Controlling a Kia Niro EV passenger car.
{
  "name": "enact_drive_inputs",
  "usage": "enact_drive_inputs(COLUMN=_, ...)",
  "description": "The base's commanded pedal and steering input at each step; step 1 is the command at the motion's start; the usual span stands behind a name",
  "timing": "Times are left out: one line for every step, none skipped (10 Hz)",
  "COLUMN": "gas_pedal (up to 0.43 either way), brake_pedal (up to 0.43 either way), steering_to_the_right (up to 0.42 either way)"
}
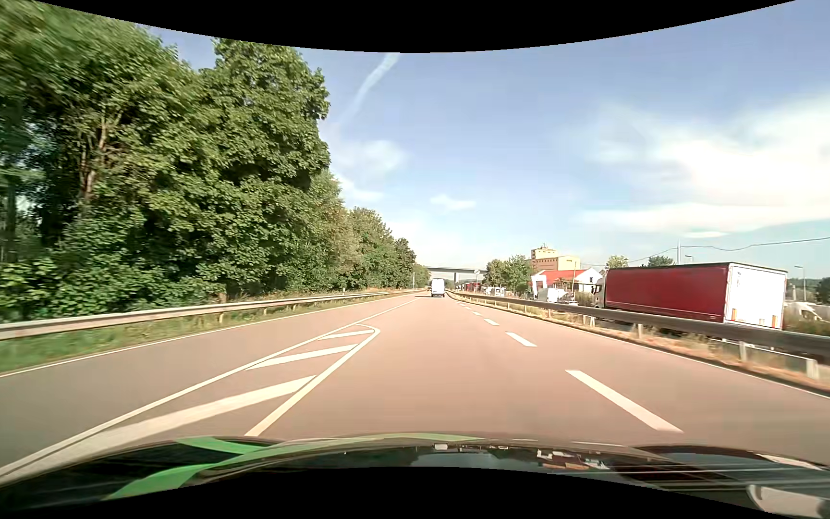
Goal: Follow the waypoints while adhering to traffic rules and regulations
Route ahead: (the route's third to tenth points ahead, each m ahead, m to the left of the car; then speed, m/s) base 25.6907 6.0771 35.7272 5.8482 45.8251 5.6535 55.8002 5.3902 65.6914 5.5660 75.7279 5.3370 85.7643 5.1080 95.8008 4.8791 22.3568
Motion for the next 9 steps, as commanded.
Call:
enact_drive_inputs(gas_pedal=0.287, brake_pedal=0.000, steering_to_the_right=0.002)
enact_drive_inputs(gas_pedal=0.287, brake_pedal=0.000, steering_to_the_right=0.001)
enact_drive_inputs(gas_pedal=0.287, brake_pedal=0.000, steering_to_the_right=0.000)
enact_drive_inputs(gas_pedal=0.287, brake_pedal=0.000, steering_to_the_right=0.000)
enact_drive_inputs(gas_pedal=0.287, brake_pedal=0.000, steering_to_the_right=0.000)
enact_drive_inputs(gas_pedal=0.299, brake_pedal=0.000, steering_to_the_right=0.000)
enact_drive_inputs(gas_pedal=0.299, brake_pedal=0.000, steering_to_the_right=0.000)
enact_drive_inputs(gas_pedal=0.299, brake_pedal=0.000, steering_to_the_right=0.000)
enact_drive_inputs(gas_pedal=0.311, brake_pedal=0.000, steering_to_the_right=0.000)
